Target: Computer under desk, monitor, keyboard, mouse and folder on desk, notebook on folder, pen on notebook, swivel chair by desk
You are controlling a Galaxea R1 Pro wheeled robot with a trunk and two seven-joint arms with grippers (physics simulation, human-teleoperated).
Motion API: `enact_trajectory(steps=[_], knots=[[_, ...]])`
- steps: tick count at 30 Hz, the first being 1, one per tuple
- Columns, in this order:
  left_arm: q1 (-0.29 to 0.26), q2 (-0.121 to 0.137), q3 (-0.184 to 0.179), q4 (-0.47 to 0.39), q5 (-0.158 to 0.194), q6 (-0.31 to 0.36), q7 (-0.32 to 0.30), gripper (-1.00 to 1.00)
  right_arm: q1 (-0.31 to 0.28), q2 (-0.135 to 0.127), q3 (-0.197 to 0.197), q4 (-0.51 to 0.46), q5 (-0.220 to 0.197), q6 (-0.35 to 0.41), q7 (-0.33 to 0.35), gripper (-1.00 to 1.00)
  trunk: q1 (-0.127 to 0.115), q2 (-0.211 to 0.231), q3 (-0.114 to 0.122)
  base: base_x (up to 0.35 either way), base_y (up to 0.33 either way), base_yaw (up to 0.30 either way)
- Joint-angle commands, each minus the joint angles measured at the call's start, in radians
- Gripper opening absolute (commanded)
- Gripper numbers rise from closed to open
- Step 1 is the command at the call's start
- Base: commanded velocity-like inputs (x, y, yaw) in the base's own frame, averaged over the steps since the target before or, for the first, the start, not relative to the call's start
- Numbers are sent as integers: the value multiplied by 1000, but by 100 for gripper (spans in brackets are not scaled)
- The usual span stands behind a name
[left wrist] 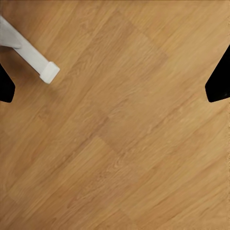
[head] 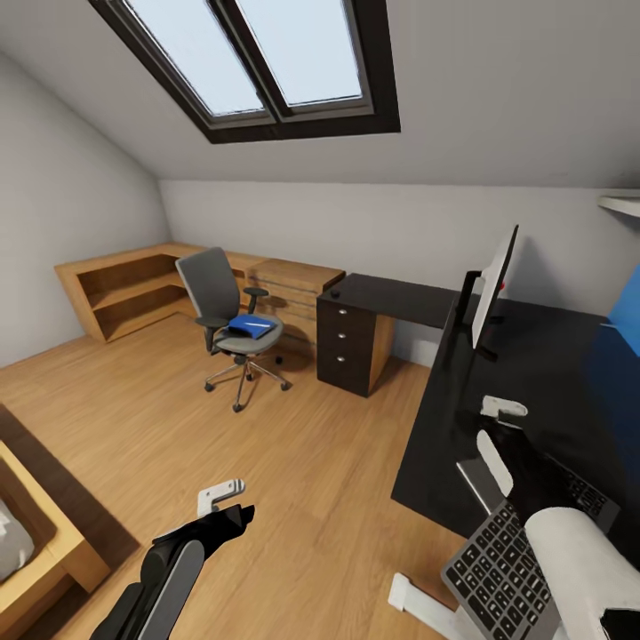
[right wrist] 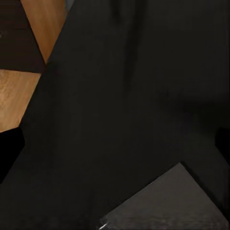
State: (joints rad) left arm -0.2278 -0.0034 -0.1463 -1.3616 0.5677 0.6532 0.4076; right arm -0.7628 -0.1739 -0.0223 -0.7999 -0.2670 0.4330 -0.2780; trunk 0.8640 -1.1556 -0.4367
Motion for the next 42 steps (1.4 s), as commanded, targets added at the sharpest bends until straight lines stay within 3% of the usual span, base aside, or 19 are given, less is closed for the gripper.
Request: enact_trajectory(steps=[1, 2, 4, 9, 18, 28, 42], knots=[[-1, 0, -1, -1, 10, 2, 10, 100, 172, 11, 0, -313, -39, 114, -17, 100, -4, 7, 2, 0, 0, 0], [-1, 0, -1, -1, 10, 2, 9, 100, 246, 19, -1, -484, -68, 163, -35, 100, -4, 7, 2, 0, 0, 0], [-1, 0, -1, -1, 10, 2, 8, 100, 336, 29, -1, -657, -112, 207, -77, 100, -4, 7, 2, 0, 0, 0], [-1, 0, -1, -1, 9, 1, 7, 100, 414, 41, -1, -748, -168, 247, -131, 100, -4, 7, 2, 0, 0, 0], [-1, 2, -1, -1, 9, 0, 7, 100, 434, 55, 1, -771, -201, 244, -144, 100, -4, 7, 2, -2, 1, 0], [-1, 1, -1, -1, 8, 0, 7, 100, 435, 59, -8, -772, -201, 236, -147, 100, -4, 7, 2, -203, 154, -7], [-1, 2, 0, -1, 9, 0, 8, 100, 435, 60, -8, -769, -200, 233, -149, 100, -4, 7, 2, -268, 218, -276]])
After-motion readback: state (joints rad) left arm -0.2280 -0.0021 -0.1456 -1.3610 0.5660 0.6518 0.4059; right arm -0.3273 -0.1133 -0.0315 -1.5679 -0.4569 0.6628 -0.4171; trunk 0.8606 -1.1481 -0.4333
